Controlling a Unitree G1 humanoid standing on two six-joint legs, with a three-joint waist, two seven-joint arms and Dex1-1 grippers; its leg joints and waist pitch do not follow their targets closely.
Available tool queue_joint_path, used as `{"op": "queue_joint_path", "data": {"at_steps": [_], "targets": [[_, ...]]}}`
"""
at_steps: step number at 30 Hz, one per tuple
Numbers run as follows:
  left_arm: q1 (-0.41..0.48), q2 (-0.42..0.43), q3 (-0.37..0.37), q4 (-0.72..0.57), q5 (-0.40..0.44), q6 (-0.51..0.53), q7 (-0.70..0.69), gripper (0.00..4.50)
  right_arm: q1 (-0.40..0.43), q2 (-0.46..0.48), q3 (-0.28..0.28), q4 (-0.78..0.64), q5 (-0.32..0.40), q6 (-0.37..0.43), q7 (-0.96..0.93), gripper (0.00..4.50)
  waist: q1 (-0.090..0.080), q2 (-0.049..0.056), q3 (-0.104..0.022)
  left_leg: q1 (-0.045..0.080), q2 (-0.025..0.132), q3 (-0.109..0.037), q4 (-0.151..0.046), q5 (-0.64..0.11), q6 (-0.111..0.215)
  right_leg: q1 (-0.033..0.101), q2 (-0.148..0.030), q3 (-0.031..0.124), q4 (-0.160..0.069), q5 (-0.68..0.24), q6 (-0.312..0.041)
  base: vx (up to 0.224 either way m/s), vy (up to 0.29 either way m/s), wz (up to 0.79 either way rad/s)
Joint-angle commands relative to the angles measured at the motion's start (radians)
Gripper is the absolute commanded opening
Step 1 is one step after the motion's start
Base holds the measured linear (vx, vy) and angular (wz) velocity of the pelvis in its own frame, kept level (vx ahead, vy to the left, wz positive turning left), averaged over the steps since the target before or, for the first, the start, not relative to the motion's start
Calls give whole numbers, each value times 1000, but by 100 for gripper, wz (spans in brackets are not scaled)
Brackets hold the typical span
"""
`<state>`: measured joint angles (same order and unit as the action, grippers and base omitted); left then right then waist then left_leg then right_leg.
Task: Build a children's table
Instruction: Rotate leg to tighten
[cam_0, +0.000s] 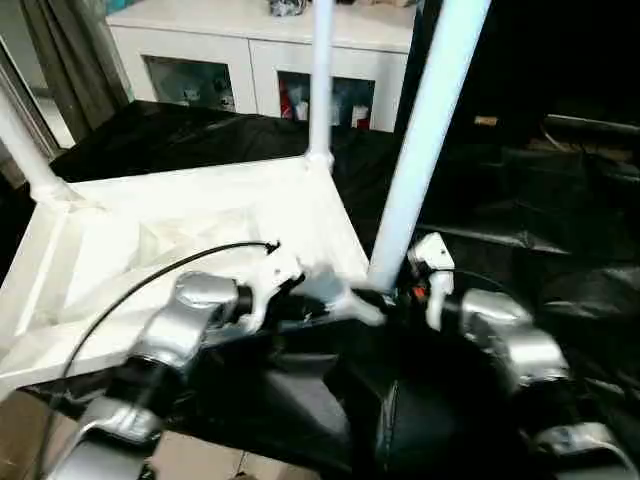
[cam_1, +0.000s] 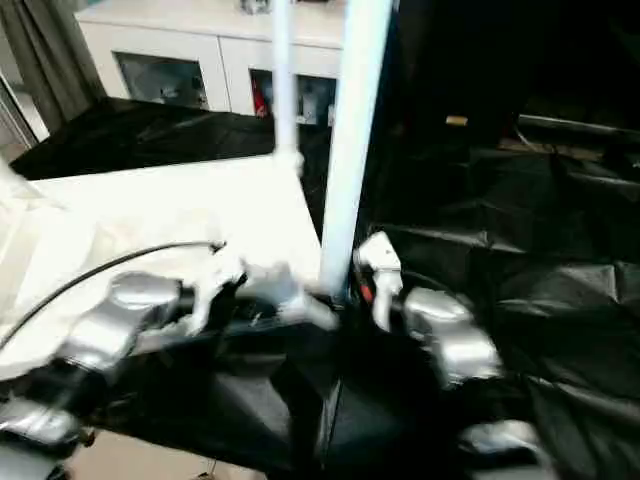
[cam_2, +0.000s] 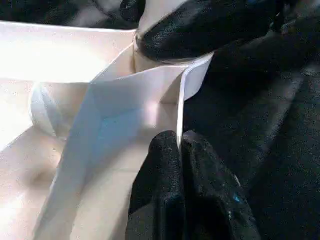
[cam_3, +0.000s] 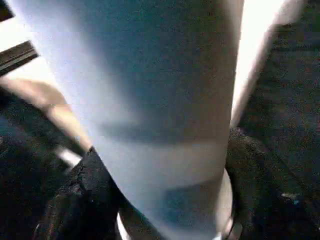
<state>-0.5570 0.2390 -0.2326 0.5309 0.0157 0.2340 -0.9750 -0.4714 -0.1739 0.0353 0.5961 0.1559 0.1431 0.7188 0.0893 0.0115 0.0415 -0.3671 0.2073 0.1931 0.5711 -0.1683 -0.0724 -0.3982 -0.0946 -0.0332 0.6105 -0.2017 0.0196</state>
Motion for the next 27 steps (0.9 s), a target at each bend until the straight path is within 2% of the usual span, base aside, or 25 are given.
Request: {"op": "queue_joint_path", "data": {"at_steps": [1, 2, 3, 4, 6, 7, 8, 10, 11, 13, 16, 17, 18, 20, 21, 22, 24, 25, 27], "targets": [[-40, -65, 46, 41, -8, 2, 166, 0, 20, 58, 42, 49, -37, 30, -74, 257, -2, -19, -50, 12, 15, -9, -71, -271, -10, 31, -38, 25, -87, -311, -166, 0, 0, 0], [-55, -93, 50, 58, -6, 3, 210, 0, 13, 89, 33, 60, -40, 34, -131, 257, 1, -8, -52, 12, 15, -11, -72, -267, -11, 33, -38, 26, -85, -295, -168, 0, 0, 0], [-71, -120, 53, 76, -1, 1, 254, 0, 6, 121, 27, 70, -43, 32, -176, 257, -2, -13, -49, 11, 14, -8, -72, -268, -11, 29, -35, 27, -87, -278, -169, 0, 0, 0], [-77, -129, 54, 84, 2, -2, 272, 0, 4, 133, 26, 73, -45, 29, -190, 257, -1, -12, -52, 13, 12, -8, -70, -272, -15, 30, -35, 27, -87, -277, -169, 0, 0, 0], [-85, -143, 55, 95, 3, -7, 280, 0, -1, 150, 30, 80, -49, 17, -199, 257, 1, -14, -54, 10, 11, -8, -69, -261, -4, 33, -35, 28, -85, -254, -170, 0, 0, 0], [-95, -165, 47, 107, 3, -15, 278, 0, -7, 180, 58, 78, -51, -14, -166, 257, 0, -7, -54, 8, 10, -7, -67, -260, 2, 33, -35, 29, -86, -238, -171, 0, 0, 0], [-97, -171, 44, 109, 1, -17, 271, 0, -8, 191, 59, 73, -37, -14, -148, 313, 1, -11, -57, 6, 9, -6, -65, -243, 10, 37, -35, 28, -84, -216, -172, 0, 0, 0], [-94, -166, 37, 100, -2, -20, 238, 0, -6, 199, 52, 41, 9, 23, -94, 327, 3, -9, -57, 5, 9, -6, -64, -223, 25, 38, -33, 27, -80, -182, -179, 0, 0, 0], [-94, -166, 37, 100, -2, -20, 238, 0, -6, 199, 52, 41, 9, 23, -94, 334, 2, -8, -58, 3, 9, -6, -63, -218, 30, 40, -33, 27, -79, -172, -182, 0, 0, 0], [-78, -135, 29, 86, -10, -33, 180, 0, 9, 157, 85, -3, 5, 22, -10, 358, 1, -9, -58, 2, 9, -6, -63, -216, 33, 40, -33, 26, -79, -171, -184, 0, 0, 0], [-62, -110, 20, 73, -17, -44, 132, 0, 21, 126, 99, -33, 16, 14, 57, 396, 2, -10, -59, 2, 10, -6, -62, -215, 43, 42, -33, 25, -78, -160, -183, 0, 0, 0], [-56, -102, 18, 68, -19, -45, 117, 0, 25, 115, 101, -43, 22, 18, 80, 396, -1, -10, -58, -1, 10, -7, -63, -209, 43, 43, -34, 25, -78, -160, -188, 0, 0, 0], [-43, -81, 11, 56, -22, -47, 77, 0, 34, 85, 109, -71, 37, 29, 143, 396, -1, -19, -57, 3, 10, -5, -62, -215, 48, 43, -33, 24, -81, -179, -189, 0, 0, 0], [-18, -43, -1, 22, -36, -50, -3, 0, 44, 32, 120, -103, 57, 45, 234, 396, 3, -15, -58, 3, 14, -6, -62, -208, 53, 43, -36, 25, -78, -178, -193, 0, 0, 0], [-5, -20, -5, 2, -42, -48, -44, 0, 47, 2, 123, -115, 69, 51, 284, 396, 4, -23, -59, 1, 14, -5, -61, -201, 58, 46, -35, 24, -77, -169, -194, 0, 0, 0], [2, -7, -7, -9, -46, -47, -64, 0, 48, -13, 124, -120, 75, 55, 310, 396, 5, -19, -58, -1, 15, -5, -60, -193, 67, 45, -35, 24, -73, -150, -200, 0, 0, 0], [10, 22, -8, -21, -44, -46, -91, 0, 51, -45, 117, -130, 86, 51, 367, 396, 5, -21, -59, 1, 17, -4, -60, -185, 67, 43, -33, 22, -70, -138, -211, 0, 0, 0], [13, 28, -9, -24, -45, -45, -100, 0, 52, -50, 115, -132, 87, 52, 377, 396, 6, -19, -59, 3, 19, -2, -59, -179, 69, 40, -34, 23, -69, -125, -222, 0, 0, 0], [28, 61, -14, -48, -55, -40, -154, 0, 55, -80, 105, -143, 95, 57, 438, 366, 8, -20, -60, 5, 19, -2, -58, -169, 70, 41, -33, 22, -65, -99, -236, 0, 0, 0]]}}
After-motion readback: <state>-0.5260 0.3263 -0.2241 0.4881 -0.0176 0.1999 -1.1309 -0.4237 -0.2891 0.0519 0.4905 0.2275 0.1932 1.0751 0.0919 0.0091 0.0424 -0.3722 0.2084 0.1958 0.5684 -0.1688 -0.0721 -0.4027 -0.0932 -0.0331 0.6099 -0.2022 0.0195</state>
